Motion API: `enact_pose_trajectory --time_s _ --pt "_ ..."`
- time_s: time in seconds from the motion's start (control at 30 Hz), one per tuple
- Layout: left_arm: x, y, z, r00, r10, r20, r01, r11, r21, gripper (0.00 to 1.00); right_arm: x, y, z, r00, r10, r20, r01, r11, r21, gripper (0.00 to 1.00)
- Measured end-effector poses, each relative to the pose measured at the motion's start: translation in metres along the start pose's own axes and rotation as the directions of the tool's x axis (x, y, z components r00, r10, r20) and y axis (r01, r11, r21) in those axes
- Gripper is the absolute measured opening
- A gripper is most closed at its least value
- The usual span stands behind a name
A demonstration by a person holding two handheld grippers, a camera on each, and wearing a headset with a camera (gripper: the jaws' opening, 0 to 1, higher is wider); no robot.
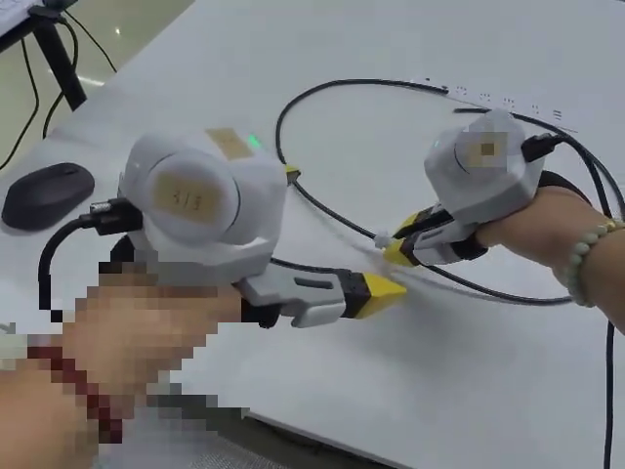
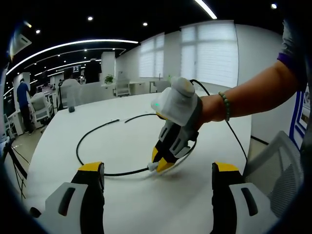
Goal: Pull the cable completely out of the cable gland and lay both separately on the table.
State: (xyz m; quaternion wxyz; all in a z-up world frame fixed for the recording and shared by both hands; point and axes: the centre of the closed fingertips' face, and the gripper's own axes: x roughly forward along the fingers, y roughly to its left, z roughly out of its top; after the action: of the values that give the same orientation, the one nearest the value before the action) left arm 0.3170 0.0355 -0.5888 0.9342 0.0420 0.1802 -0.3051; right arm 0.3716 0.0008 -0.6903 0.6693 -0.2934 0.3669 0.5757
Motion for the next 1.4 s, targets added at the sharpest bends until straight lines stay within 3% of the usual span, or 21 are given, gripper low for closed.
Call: enact_pose_trajectory --time_s 0.1,0.27,0.37,0.43,0.5,0.57,0.63,0.7,0.73,0.8,0.87,0.9,0.97,1.0,1.07,1.17,1.2,1.23,1.3,1.37,1.4 --pt "0.0 -0.002 0.005 0.9993 -0.036 0.003 0.036 0.999 0.039 0.88 -0.017 0.006 0.007 0.9993 0.007 0.035 -0.008 1.0 0.017 0.08" --pt "-0.002 -0.004 0.021 0.9946 -0.102 0.016 0.099 0.986 0.132 0.8 -0.053 0.016 0.018 0.9971 0.001 0.076 -0.002 1.0 0.01 0.08" --pt "-0.001 -0.006 0.027 0.9894 -0.145 0.0 0.142 0.966 0.216 0.77 -0.075 0.023 0.024 0.9949 -0.014 0.099 0.016 1.0 -0.016 0.08" --pt "-0.001 -0.014 0.033 0.9799 -0.199 0.009 0.191 0.952 0.24 0.74 -0.089 0.027 0.027 0.9934 -0.031 0.11 0.035 0.999 -0.033 0.08" --pt "0.0 -0.016 0.036 0.9751 -0.222 0.012 0.212 0.945 0.25 0.72 -0.101 0.032 0.03 0.9918 -0.031 0.124 0.036 0.999 -0.033 0.08" --pt "0.001 -0.022 0.038 0.9635 -0.268 0.009 0.256 0.93 0.265 0.7 -0.112 0.039 0.034 0.9896 -0.034 0.14 0.039 0.999 -0.035 0.08" --pt "0.003 -0.028 0.038 0.95 -0.312 -0.005 0.297 0.897 0.326 0.68 -0.119 0.044 0.035 0.9887 -0.031 0.147 0.038 0.998 -0.04 0.08" --pt "0.004 -0.033 0.039 0.9387 -0.344 -0.021 0.329 0.875 0.354 0.67 -0.126 0.051 0.037 0.9881 -0.021 0.153 0.029 0.998 -0.051 0.08" --pt "0.004 -0.039 0.042 0.9256 -0.378 -0.017 0.357 0.858 0.368 0.67 -0.13 0.055 0.037 0.9881 -0.016 0.153 0.025 0.998 -0.054 0.08" --pt "0.004 -0.042 0.046 0.919 -0.394 -0.014 0.37 0.851 0.373 0.66 -0.135 0.061 0.036 0.9887 -0.012 0.149 0.022 0.997 -0.067 0.08" --pt "0.003 -0.047 0.052 0.9083 -0.418 -0.004 0.388 0.838 0.384 0.64 -0.14 0.067 0.034 0.9904 -0.007 0.138 0.019 0.996 -0.083 0.08" --pt "0.001 -0.052 0.057 0.8989 -0.438 0.013 0.399 0.83 0.39 0.63 -0.142 0.069 0.033 0.9907 -0.004 0.136 0.016 0.996 -0.087 0.08" --pt "0.001 -0.055 0.06 0.8955 -0.445 0.016 0.404 0.827 0.391 0.6 -0.146 0.074 0.032 0.9911 0.0 0.133 0.013 0.995 -0.102 0.08" --pt "0.001 -0.057 0.061 0.8932 -0.45 0.014 0.407 0.821 0.402 0.56 -0.148 0.076 0.032 0.9912 -0.001 0.133 0.015 0.994 -0.109 0.08" --pt "-0.001 -0.063 0.064 0.8806 -0.474 0.016 0.423 0.801 0.423 0.53 -0.15 0.082 0.031 0.992 0.008 0.126 0.008 0.992 -0.125 0.08" --pt "-0.007 -0.081 0.069 0.8363 -0.548 0.017 0.471 0.735 0.488 0.47 -0.153 0.088 0.032 0.9913 0.021 0.13 -0.003 0.991 -0.133 0.08" --pt "-0.009 -0.084 0.07 0.8283 -0.56 0.019 0.478 0.724 0.498 0.45 -0.154 0.091 0.033 0.99 0.032 0.137 -0.012 0.99 -0.143 0.08" --pt "-0.011 -0.09 0.067 0.8084 -0.589 -0.001 0.508 0.697 0.506 0.43 -0.156 0.093 0.034 0.9874 0.042 0.153 -0.022 0.991 -0.133 0.08" --pt "-0.011 -0.09 0.065 0.8012 -0.598 -0.007 0.514 0.682 0.52 0.37 -0.158 0.096 0.033 0.984 0.056 0.169 -0.036 0.992 -0.122 0.08" --pt "-0.014 -0.094 0.063 0.78 -0.626 -0.013 0.539 0.661 0.523 0.32 -0.159 0.099 0.031 0.9842 0.061 0.166 -0.041 0.992 -0.12 0.08" --pt "-0.015 -0.096 0.066 0.7738 -0.633 -0.002 0.537 0.654 0.533 0.29 -0.16 0.102 0.03 0.984 0.065 0.166 -0.043 0.99 -0.133 0.08"
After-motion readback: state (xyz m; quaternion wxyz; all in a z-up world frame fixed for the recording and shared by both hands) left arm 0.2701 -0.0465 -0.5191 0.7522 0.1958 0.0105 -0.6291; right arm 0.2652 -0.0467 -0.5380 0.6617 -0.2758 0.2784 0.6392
